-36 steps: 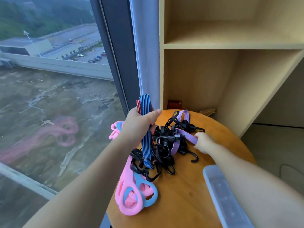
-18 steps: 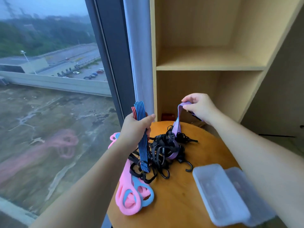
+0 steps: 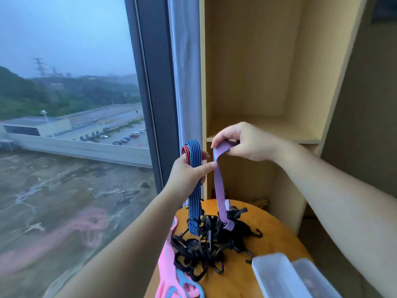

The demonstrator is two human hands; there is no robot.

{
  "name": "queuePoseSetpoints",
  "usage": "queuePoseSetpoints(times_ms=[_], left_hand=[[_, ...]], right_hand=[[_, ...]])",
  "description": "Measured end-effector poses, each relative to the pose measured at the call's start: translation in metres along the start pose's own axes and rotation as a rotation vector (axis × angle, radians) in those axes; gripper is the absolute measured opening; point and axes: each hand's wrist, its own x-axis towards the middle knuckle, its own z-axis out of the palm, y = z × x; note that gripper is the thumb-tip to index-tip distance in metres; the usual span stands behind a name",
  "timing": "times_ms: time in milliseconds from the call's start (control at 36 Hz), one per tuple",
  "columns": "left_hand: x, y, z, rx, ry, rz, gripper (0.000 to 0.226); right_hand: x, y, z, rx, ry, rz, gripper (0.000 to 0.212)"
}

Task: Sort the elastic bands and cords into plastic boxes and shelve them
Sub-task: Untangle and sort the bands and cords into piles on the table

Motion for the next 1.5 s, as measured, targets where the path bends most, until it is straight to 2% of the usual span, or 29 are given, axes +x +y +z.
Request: queuePoseSetpoints(times_ms=[111, 194, 278, 333, 361, 417, 500, 611, 778, 833, 917, 1000, 1028, 1083, 1167, 1222, 1278, 1389, 1445, 1500], left_hand=[[-0.002, 0.004, 0.002, 0.032, -0.177, 0.019, 0.028], [-0.005, -0.002, 0.007, -0.001, -0.172, 0.006, 0.024], [-0.008, -0.010, 0.008, -0.034, -0.092, -0.033, 0.027], [-0.009, -0.014, 0.007, -0.047, -0.058, -0.056, 0.028], [-0.010, -0.016, 0.007, -0.048, -0.057, -0.063, 0.029], [-0.012, -0.018, 0.007, -0.045, -0.076, -0.072, 0.029], [-0.015, -0.020, 0.008, -0.023, -0.094, -0.082, 0.025], [-0.019, -0.023, 0.010, 0.006, -0.135, -0.075, 0.016], [-0.021, -0.024, 0.009, 0.033, -0.161, -0.075, 0.019], [-0.021, -0.026, 0.009, 0.051, -0.174, -0.084, 0.020], [-0.022, -0.028, 0.011, 0.072, -0.212, -0.092, 0.021], [-0.022, -0.029, 0.011, 0.062, -0.249, -0.102, 0.021], [-0.023, -0.030, 0.012, 0.062, -0.258, -0.107, 0.022], [-0.024, -0.031, 0.013, 0.063, -0.255, -0.121, 0.019], [-0.024, -0.036, 0.012, 0.033, -0.158, -0.143, 0.016], [-0.022, -0.038, 0.011, 0.011, -0.078, -0.167, 0.021], [-0.020, -0.037, 0.011, -0.012, -0.044, -0.236, 0.033], [-0.018, -0.028, 0.015, -0.186, -0.099, -0.473, 0.045], [-0.016, -0.025, 0.018, -0.272, -0.135, -0.557, 0.054], [-0.014, -0.025, 0.018, -0.369, -0.156, -0.603, 0.053]], right_hand=[[0.003, -0.016, -0.002, -0.015, -0.042, -0.024, 0.053], [0.005, -0.021, 0.002, -0.028, -0.005, -0.009, 0.048], [0.005, -0.013, 0.008, -0.196, 0.169, 0.002, 0.029], [0.003, -0.003, 0.014, -0.221, 0.322, 0.142, 0.027], [0.000, 0.002, 0.018, -0.156, 0.337, 0.251, 0.030], [-0.003, 0.009, 0.027, 0.024, 0.254, 0.458, 0.027], [-0.008, 0.012, 0.037, 0.374, 0.173, 0.612, 0.025], [-0.009, 0.013, 0.046, 0.564, 0.158, 0.635, 0.030], [-0.008, 0.015, 0.057, 0.904, 0.396, 0.666, 0.035], [-0.006, 0.018, 0.057, 1.045, 0.460, 0.683, 0.029], [-0.005, 0.024, 0.056, 1.148, 0.475, 0.727, 0.017], [-0.006, 0.032, 0.057, 1.200, 0.430, 0.758, 0.033], [-0.006, 0.033, 0.058, 1.199, 0.373, 0.756, 0.032], [-0.007, 0.035, 0.060, 1.176, 0.289, 0.736, 0.017], [-0.007, 0.033, 0.056, 1.119, 0.377, 0.692, 0.015], [-0.009, 0.030, 0.052, 1.021, 0.476, 0.608, 0.024], [-0.011, 0.027, 0.049, 0.937, 0.483, 0.461, 0.031], [-0.022, 0.023, 0.055, 0.746, 0.394, 0.183, 0.046], [-0.029, 0.023, 0.061, 0.659, 0.325, 0.098, 0.053], [-0.036, 0.026, 0.067, 0.613, 0.248, 0.053, 0.057]])
